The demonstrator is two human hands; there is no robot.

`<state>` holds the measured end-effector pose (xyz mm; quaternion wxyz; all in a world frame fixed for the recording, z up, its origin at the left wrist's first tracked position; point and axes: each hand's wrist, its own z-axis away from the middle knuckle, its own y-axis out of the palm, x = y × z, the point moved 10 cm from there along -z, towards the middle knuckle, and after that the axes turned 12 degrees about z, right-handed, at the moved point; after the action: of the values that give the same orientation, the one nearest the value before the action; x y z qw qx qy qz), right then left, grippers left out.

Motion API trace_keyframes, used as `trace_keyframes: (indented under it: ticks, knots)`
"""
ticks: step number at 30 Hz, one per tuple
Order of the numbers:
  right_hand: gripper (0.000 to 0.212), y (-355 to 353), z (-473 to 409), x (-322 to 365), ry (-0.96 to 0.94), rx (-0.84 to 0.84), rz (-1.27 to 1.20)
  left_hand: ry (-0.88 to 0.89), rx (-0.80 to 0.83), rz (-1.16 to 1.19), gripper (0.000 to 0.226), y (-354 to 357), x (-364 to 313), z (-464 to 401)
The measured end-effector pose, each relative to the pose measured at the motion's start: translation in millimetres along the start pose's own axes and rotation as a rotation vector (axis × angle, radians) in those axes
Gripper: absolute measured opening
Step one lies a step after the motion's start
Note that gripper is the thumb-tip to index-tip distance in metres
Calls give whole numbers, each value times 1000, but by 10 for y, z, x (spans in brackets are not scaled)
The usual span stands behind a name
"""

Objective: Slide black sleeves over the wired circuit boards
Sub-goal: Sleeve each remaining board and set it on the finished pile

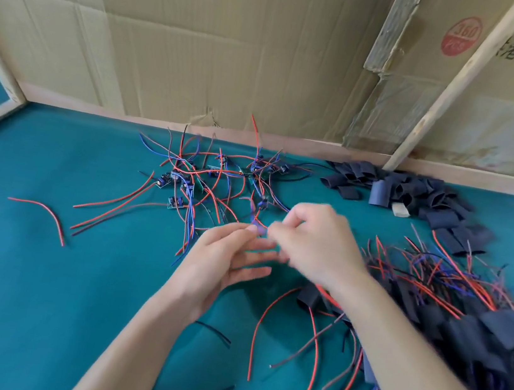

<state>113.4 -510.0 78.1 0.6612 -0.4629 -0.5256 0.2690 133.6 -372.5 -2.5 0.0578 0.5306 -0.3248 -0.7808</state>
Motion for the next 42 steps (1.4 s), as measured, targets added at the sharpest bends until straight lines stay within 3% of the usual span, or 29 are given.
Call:
trace_keyframes:
  ticks: [5,8,9,11,13,16,18,22,27,29,32,34,37,42]
  knots:
    - [24,195,345,158,-204,66,114,-137,151,-63,41,156,140,97]
    - [19,210,298,158,-302,266,215,-113,136,-81,45,123,124,73]
    - [18,120,191,132,-309,258,204,-63,126,-61,43,112,80,51]
    - [17,-206,-159,39,-270,84,185,76,124,-13,36,101,-49,15]
    - [4,-400,-600,-169,-158,-58,305,171,161,4,28,128,-157,26]
    - [34,-171,-1147,-530,-66,96,644,213,250,23,32,192,-237,68]
    - [46,-22,-1334,-739,-26,200,686,212,299,28,35,221,-260,91]
    - [50,-17,-1485,-855,-9,155,617,188,304,-5,37,241,-253,101]
    - [30,-249,-1367,-884,63,-18,444,188,260,1,34,226,-234,104]
    - [23,-365,-1182,-775,53,-75,298,188,223,-15,36,188,-222,80]
    - [30,-413,-718,-474,-15,-165,-103,209,129,-73,34,102,-188,31]
    - [24,-239,-330,-202,-119,-144,-301,213,70,-113,34,62,-144,13]
    - [14,76,101,74,-224,-140,-402,252,27,-209,33,43,-108,15]
    - [14,457,406,34,-177,-4,-625,318,42,-379,36,104,-106,79]
